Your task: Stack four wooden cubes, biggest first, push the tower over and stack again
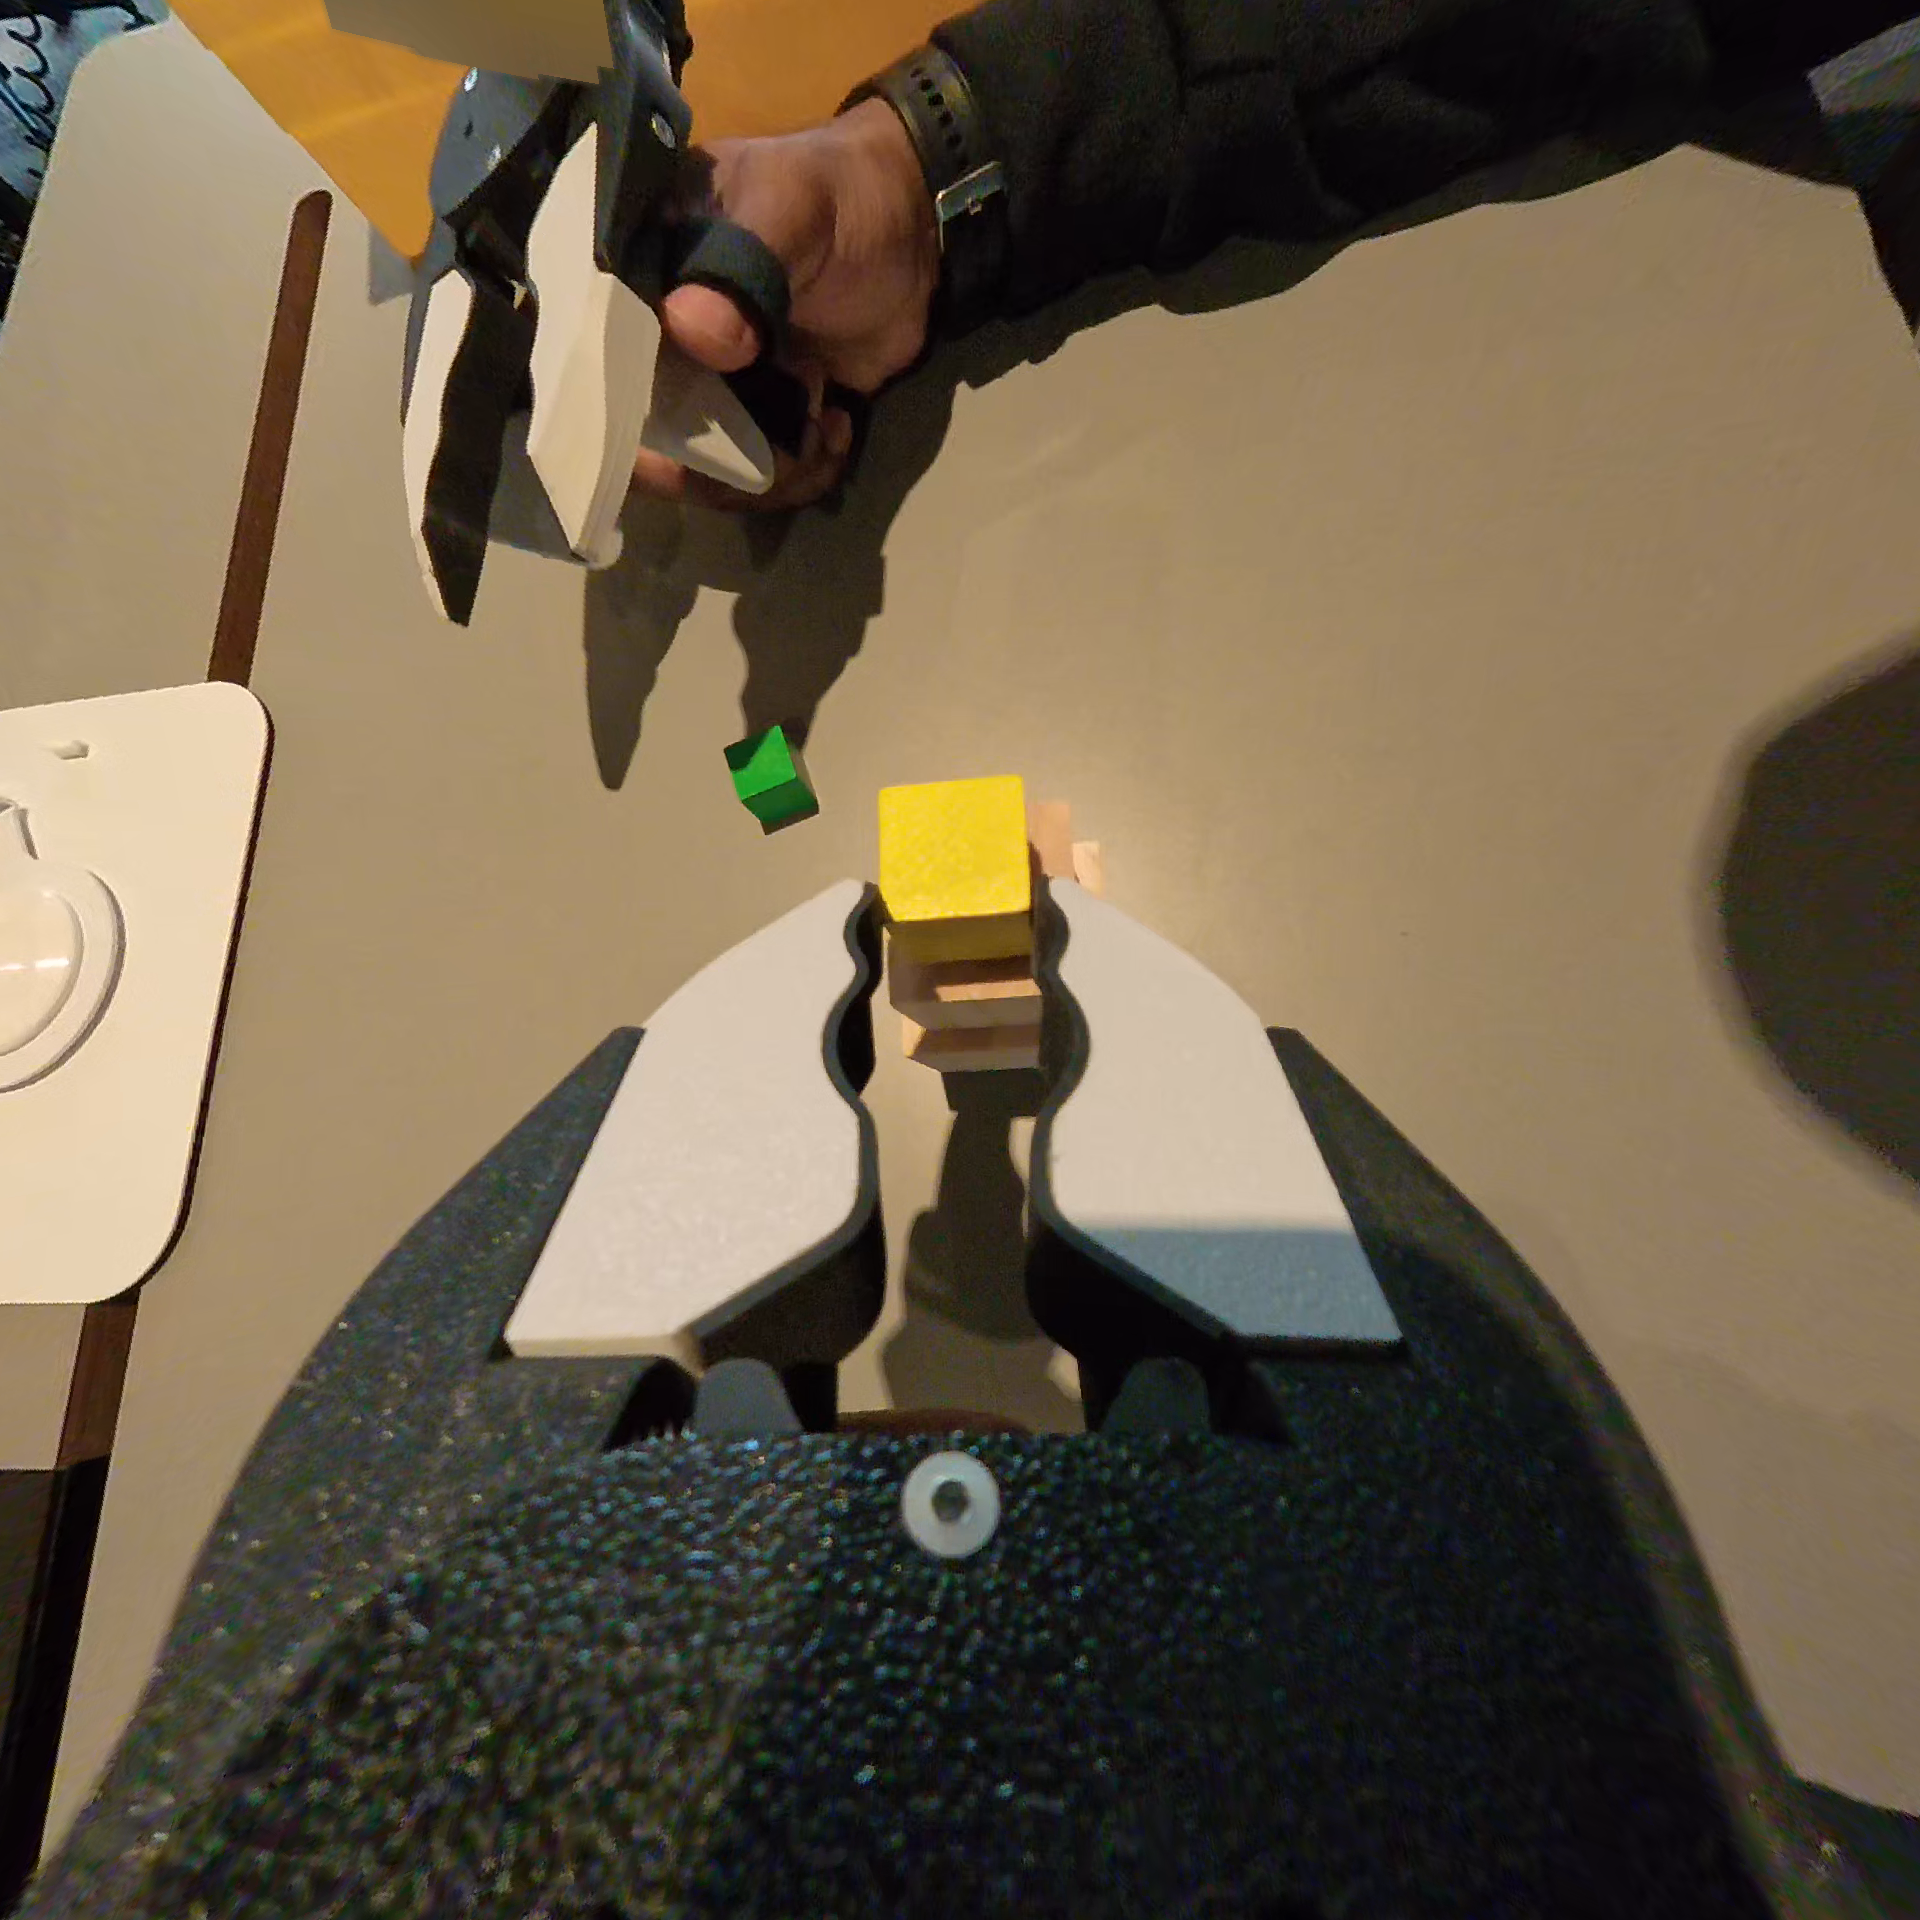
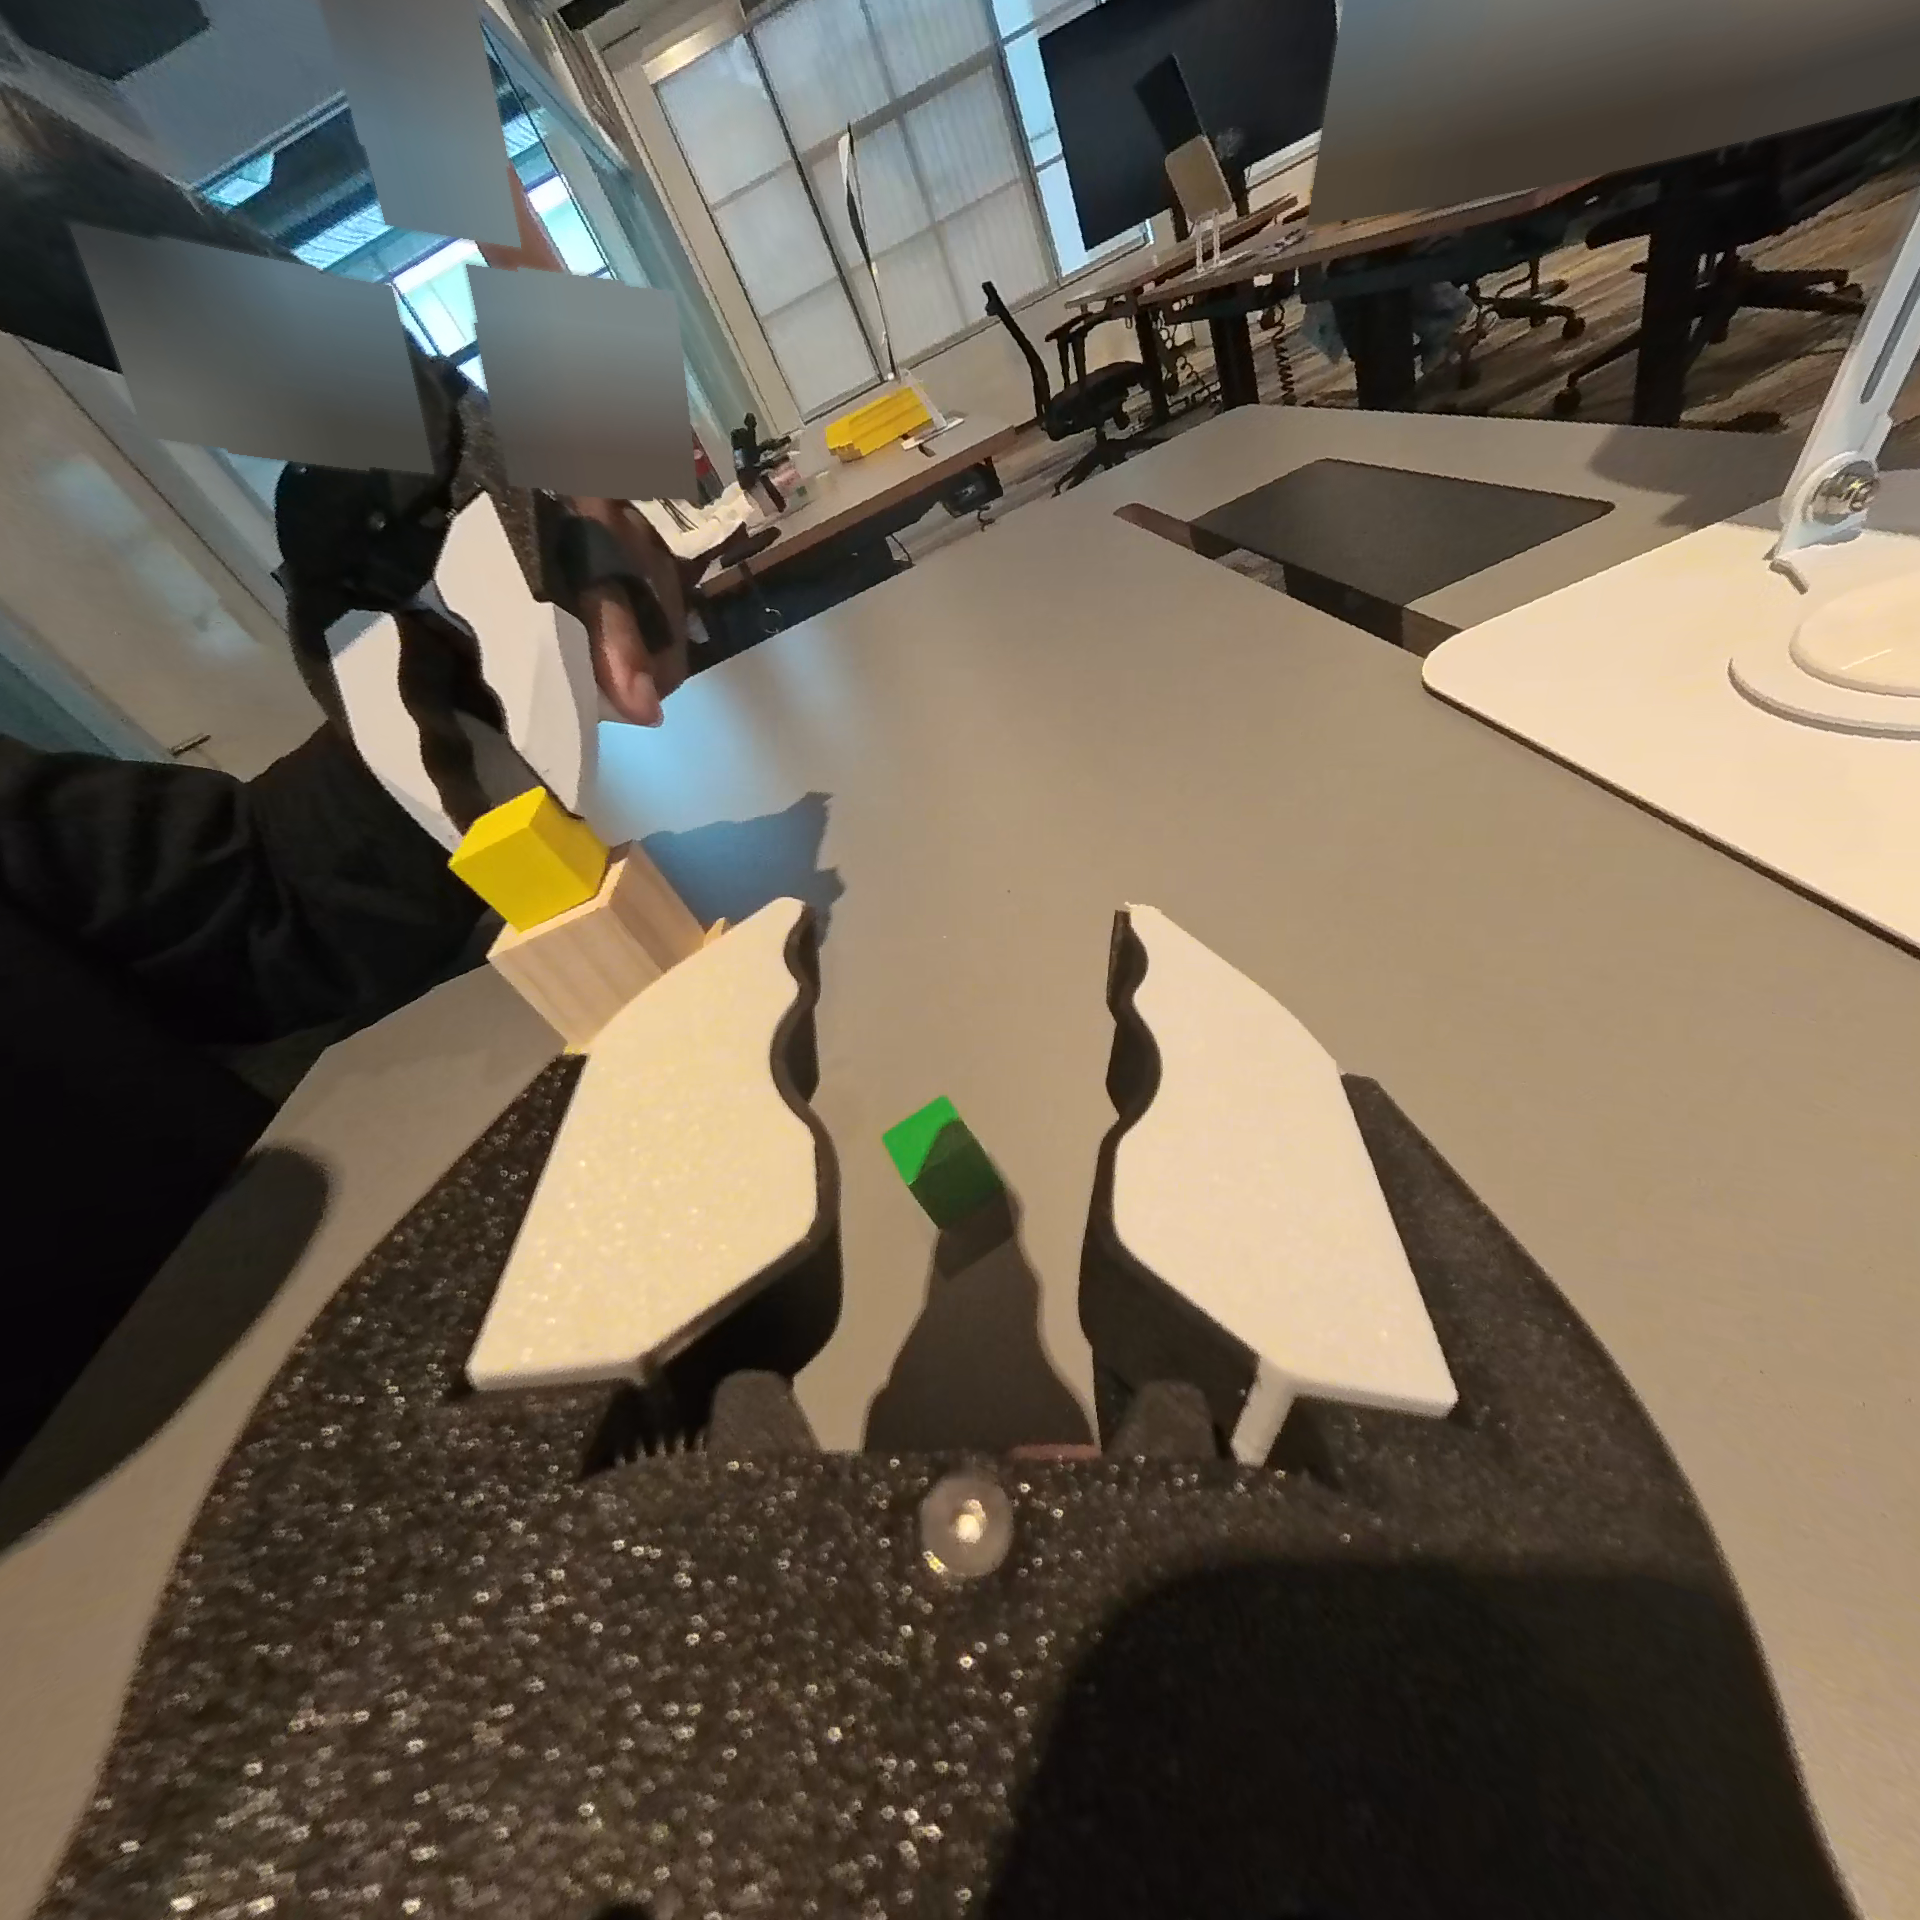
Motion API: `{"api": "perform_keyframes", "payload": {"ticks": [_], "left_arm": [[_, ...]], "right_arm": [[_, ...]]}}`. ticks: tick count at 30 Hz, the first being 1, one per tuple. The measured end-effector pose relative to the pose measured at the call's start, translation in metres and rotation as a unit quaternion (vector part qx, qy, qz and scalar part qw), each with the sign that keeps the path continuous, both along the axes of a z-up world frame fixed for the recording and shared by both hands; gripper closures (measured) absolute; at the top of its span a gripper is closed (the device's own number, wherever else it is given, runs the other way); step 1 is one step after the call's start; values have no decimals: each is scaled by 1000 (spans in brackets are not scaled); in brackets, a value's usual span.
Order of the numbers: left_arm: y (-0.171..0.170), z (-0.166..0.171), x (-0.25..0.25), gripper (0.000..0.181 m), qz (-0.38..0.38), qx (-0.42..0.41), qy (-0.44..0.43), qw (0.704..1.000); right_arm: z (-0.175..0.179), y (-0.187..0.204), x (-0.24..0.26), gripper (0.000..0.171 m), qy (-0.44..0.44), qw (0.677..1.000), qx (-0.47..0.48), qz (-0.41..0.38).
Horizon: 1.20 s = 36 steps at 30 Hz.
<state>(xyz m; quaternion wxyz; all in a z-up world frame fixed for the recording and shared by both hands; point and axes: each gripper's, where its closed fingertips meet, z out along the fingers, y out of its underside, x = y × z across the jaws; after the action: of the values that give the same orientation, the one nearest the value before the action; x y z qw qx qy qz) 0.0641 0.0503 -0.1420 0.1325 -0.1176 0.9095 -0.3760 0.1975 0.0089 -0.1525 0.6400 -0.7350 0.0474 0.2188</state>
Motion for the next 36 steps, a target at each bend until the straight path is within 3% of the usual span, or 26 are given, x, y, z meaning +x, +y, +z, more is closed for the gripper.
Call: {"api": "perform_keyframes", "payload": {"ticks": [1,11,18,23,28,31,36], "left_arm": [[0,-1,-1,154,-1,1,2,1000],[0,-1,-2,153,4,1,8,1000],[2,4,-3,134,5,-13,6,1000],[17,36,24,129,32,-154,-71,985],[65,19,76,136,148,-313,-85,934],[79,10,87,138,181,-343,-95,917],[79,1,95,138,186,-341,-93,917]], "right_arm": [[0,0,0,118,0,1000,0,0],[0,0,0,118,1,1000,0,1],[0,0,-1,117,-1,1000,0,5],[-1,-1,-9,115,-22,999,-2,25],[-33,-3,-23,115,-142,982,-104,60],[-49,-2,-34,118,-193,967,-148,83],[-66,0,-41,124,-237,947,-194,101]]}}
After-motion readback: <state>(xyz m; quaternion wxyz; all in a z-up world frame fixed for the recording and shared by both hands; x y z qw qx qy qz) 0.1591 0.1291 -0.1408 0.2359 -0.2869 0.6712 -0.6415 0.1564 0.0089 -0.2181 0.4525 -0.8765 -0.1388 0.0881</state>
